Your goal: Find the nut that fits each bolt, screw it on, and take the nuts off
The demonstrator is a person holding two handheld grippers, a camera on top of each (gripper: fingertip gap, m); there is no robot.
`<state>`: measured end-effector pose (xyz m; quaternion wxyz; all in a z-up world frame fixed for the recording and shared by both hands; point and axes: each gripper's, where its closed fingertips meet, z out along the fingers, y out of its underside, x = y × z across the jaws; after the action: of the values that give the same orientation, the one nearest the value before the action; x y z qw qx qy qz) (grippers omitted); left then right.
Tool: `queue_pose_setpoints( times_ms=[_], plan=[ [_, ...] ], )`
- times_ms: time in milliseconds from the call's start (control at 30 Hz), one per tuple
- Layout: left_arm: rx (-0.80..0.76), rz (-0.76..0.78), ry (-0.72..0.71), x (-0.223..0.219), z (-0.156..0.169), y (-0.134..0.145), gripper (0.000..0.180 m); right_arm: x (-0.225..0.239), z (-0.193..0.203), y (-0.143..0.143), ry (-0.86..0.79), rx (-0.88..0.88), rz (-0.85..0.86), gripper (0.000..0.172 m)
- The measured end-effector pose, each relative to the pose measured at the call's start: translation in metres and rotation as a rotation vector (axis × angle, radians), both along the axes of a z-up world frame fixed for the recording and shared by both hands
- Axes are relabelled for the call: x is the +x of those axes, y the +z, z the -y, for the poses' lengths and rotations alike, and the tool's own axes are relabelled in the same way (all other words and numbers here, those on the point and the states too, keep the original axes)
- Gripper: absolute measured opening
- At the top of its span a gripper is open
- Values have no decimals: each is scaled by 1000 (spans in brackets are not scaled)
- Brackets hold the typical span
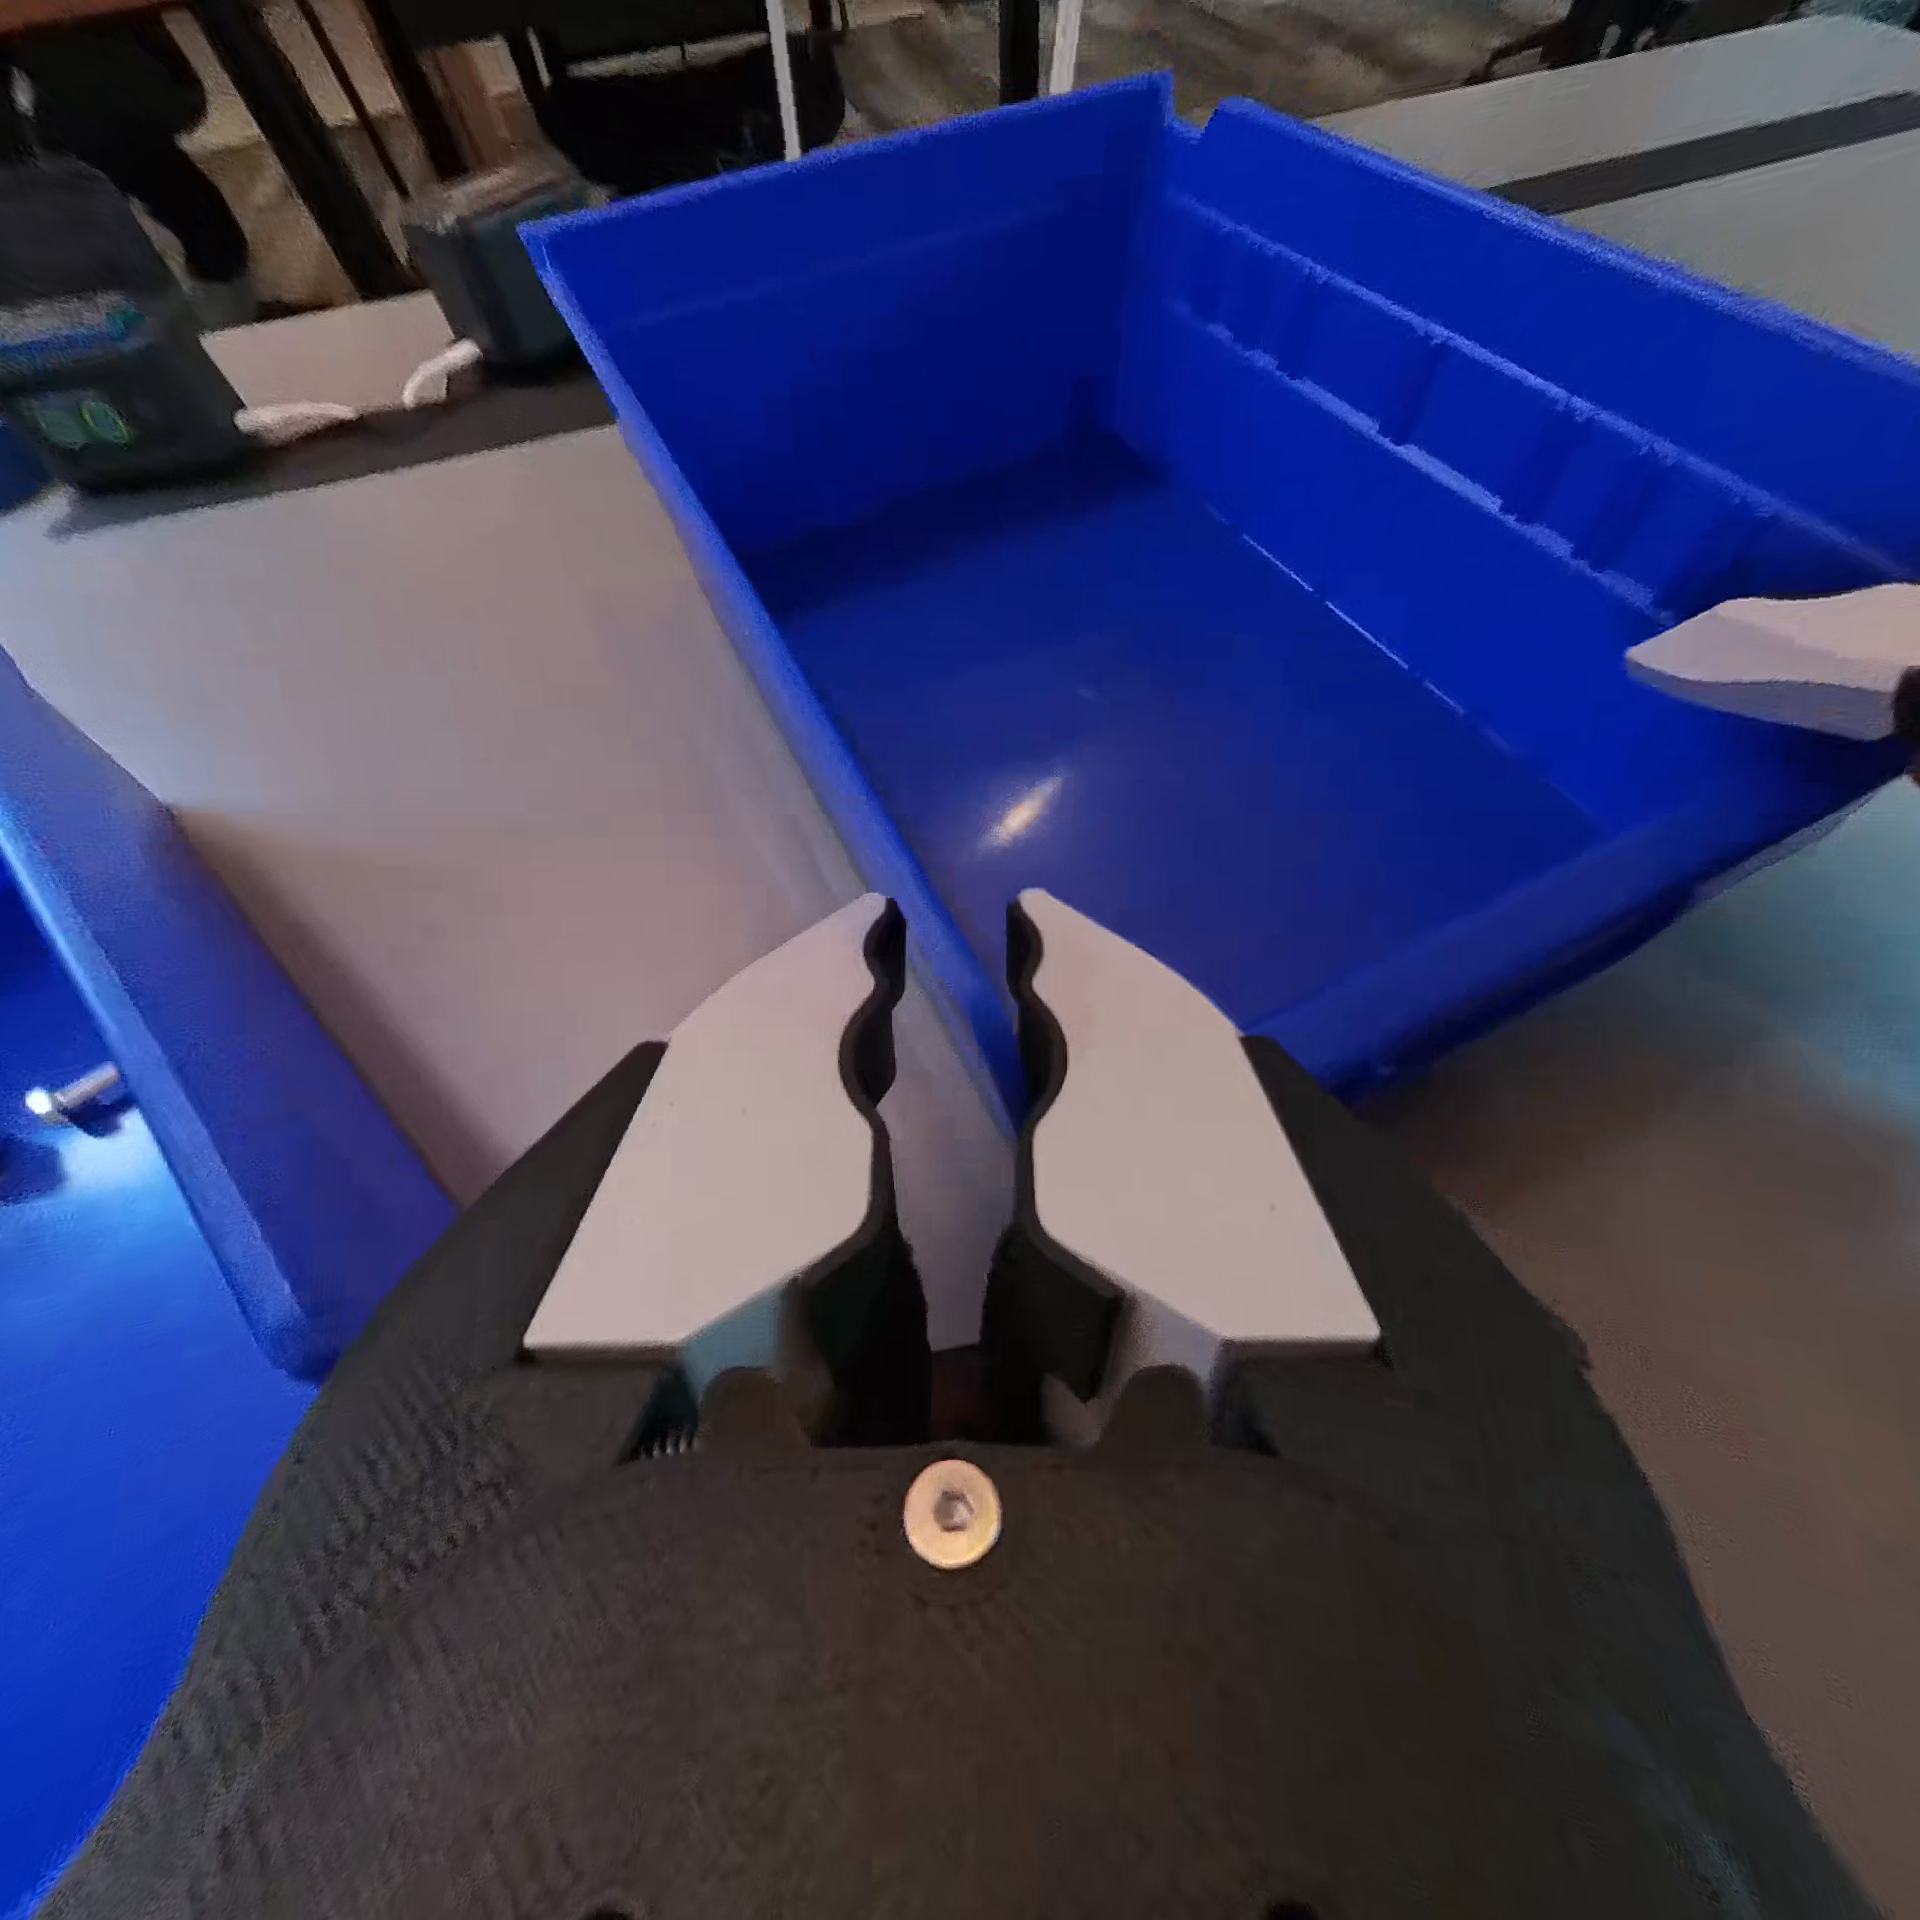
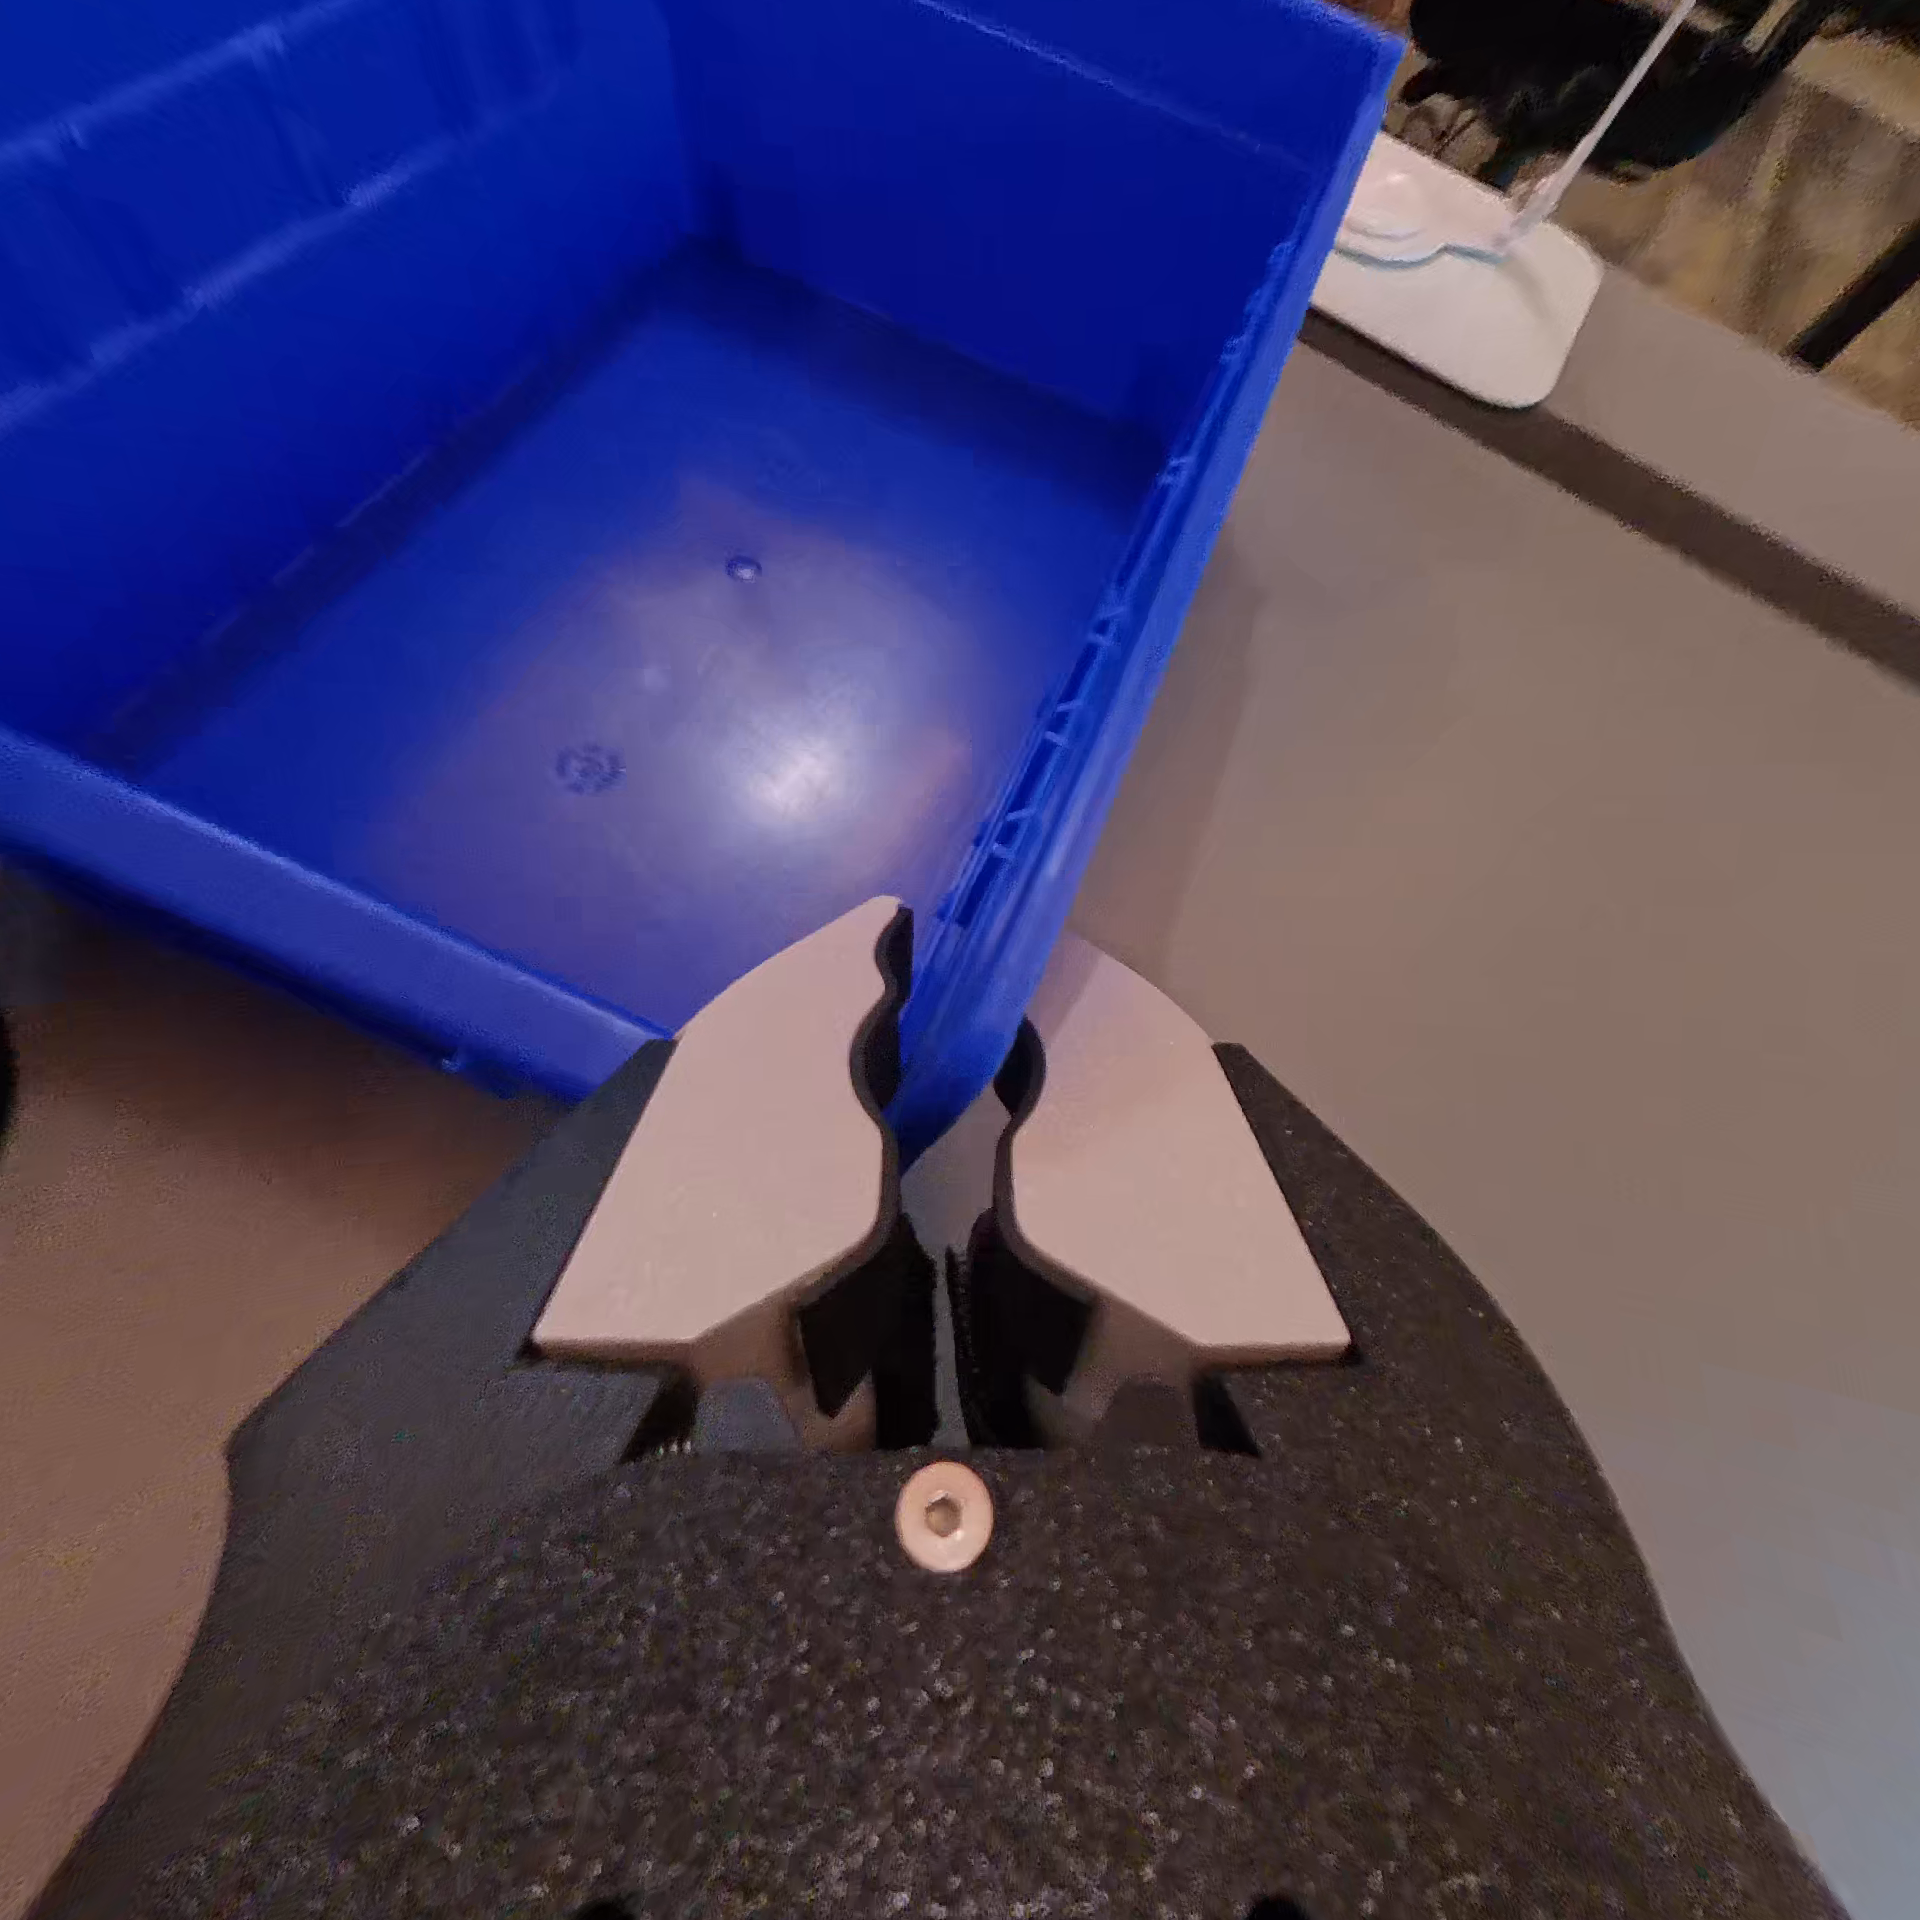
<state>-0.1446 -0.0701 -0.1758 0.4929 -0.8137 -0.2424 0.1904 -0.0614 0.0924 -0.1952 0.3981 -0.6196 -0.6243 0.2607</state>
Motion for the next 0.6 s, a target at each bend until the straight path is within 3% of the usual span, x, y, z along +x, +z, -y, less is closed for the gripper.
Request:
queue_pose_setpoints(
  times_ms=[133, 300, 433, 600],
  plan=[
    [-3, -138, -2, 5, -26, 25, 14, 14, -24, 15, -58, 131, 6, 11],
    [53, -171, -96, 32, -88, 46, 14, 55, -77, 38, -143, 197, -22, 11],
    [76, -165, -184, 68, -146, 47, 15, 100, -129, 45, -199, 230, -7, 11],
    [105, -155, -260, 110, -210, 38, 16, 151, -185, 34, -246, 263, 22, 12]
  ],
)
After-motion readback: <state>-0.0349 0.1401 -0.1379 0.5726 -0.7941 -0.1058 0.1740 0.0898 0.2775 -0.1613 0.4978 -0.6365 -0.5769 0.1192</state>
